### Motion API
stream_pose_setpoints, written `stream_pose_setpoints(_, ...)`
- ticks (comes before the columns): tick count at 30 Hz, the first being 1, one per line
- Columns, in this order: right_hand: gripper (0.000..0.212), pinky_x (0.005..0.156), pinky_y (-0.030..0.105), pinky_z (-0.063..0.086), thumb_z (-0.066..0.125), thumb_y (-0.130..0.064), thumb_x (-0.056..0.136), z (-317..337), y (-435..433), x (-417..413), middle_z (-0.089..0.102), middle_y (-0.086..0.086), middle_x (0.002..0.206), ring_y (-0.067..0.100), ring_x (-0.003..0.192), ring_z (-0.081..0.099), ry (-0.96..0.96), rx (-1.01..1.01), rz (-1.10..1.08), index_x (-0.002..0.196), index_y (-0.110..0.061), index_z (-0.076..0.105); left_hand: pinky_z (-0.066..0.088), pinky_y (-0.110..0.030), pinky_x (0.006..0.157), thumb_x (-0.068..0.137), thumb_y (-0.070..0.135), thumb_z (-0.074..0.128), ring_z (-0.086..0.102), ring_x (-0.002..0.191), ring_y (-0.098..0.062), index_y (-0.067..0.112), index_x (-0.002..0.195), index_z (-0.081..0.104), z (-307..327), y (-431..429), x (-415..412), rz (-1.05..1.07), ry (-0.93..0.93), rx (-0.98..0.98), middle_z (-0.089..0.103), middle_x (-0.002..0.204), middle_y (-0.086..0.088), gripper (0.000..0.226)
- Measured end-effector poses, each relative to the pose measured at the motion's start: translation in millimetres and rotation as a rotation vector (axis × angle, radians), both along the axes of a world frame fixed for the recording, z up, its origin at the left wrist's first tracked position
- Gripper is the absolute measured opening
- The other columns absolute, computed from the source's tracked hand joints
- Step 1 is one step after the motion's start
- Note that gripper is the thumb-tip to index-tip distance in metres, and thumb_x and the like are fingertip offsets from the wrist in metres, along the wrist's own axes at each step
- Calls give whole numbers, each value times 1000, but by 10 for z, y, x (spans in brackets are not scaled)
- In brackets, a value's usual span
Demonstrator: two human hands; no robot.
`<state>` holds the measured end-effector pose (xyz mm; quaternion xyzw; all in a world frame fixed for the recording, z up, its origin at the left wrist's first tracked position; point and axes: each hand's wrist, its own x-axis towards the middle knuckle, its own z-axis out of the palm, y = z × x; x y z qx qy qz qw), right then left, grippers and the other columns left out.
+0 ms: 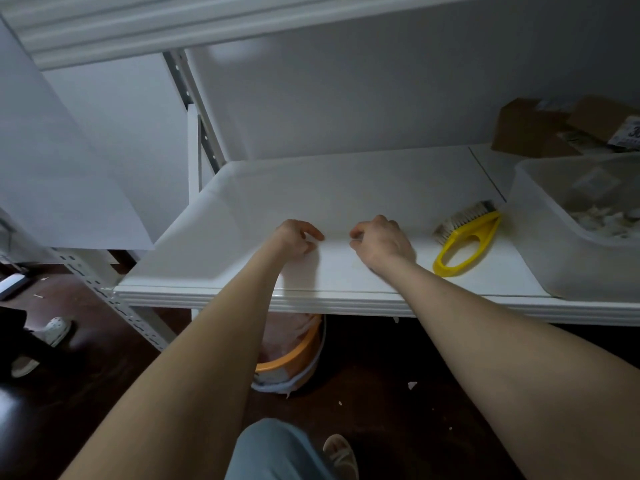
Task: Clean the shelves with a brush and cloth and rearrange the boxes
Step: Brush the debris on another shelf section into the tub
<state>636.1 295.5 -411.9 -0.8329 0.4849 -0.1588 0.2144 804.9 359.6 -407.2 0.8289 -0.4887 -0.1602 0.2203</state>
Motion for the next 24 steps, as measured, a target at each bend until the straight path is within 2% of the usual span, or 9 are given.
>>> stream_pose_setpoints(2, 26, 99, 35, 42, 49, -35, 94, 7, 2, -4, 49, 1, 126, 22, 123, 43, 2, 9, 2, 115, -35, 64, 40, -20, 66, 84, 3, 59, 48, 77, -18, 17, 107, 71, -11, 21, 14, 19, 32, -6, 48, 82, -1, 29)
stream_pose_setpoints(3, 27, 98, 35, 41, 49, -35, 94, 11, 2, -7, 49, 1, 126, 22, 123, 43, 2, 13, 1, 116, -35, 64, 40, -20, 68, 84, 3, 60, 49, 79, -19, 16, 108, 71, -26, 47, 29, 36, 47, -18, 50, 85, -1, 29)
stream_pose_setpoints(6, 27, 98, 35, 41, 49, -34, 95, 30, 8, -13, 49, 1, 126, 22, 123, 43, 0, 25, -1, 117, -35, 64, 40, -19, 80, 88, 4, 59, 57, 99, -24, 14, 119, 66, -51, 141, 66, 66, 96, -55, 58, 113, -9, 33)
stream_pose_setpoints(9, 27, 99, 35, 41, 48, -32, 95, 45, 27, -6, 48, 2, 127, 23, 123, 43, 6, 37, -4, 117, -34, 63, 40, -17, 82, 89, 2, 56, 58, 112, -24, 11, 120, 66, -24, 178, 57, 52, 95, -46, 62, 123, -9, 33)
stream_pose_setpoints(12, 28, 101, 35, 41, 47, -31, 96, 54, 37, 3, 47, 2, 129, 23, 124, 43, 17, 41, -1, 120, -34, 62, 40, -17, 86, 88, -2, 53, 58, 112, -24, 10, 118, 67, 11, 174, 21, 33, 70, -39, 63, 123, -10, 35)
stream_pose_setpoints(16, 30, 102, 35, 39, 45, -29, 97, 60, 40, 10, 45, 4, 130, 24, 125, 40, 42, 41, 11, 122, -33, 60, 37, -12, 78, 88, -1, 52, 59, 107, -24, 15, 115, 69, 17, 186, 2, 37, 37, -27, 65, 117, -9, 36)
stream_pose_setpoints(20, 31, 101, 34, 38, 46, -26, 97, 71, 41, 23, 45, 4, 131, 23, 126, 39, 53, 39, 12, 123, -32, 60, 44, -23, 86, 88, 6, 53, 60, 106, -29, 21, 114, 69, -1, 139, -42, 47, 27, -20, 65, 116, -12, 35)
stream_pose_setpoints(24, 29, 100, 35, 38, 46, -27, 97, 64, 44, 24, 45, 3, 130, 24, 125, 40, 49, 43, 3, 122, -33, 60, 48, -28, 86, 87, 6, 55, 58, 106, -35, 23, 112, 71, -7, 98, -63, 48, 42, -29, 65, 116, -19, 33)
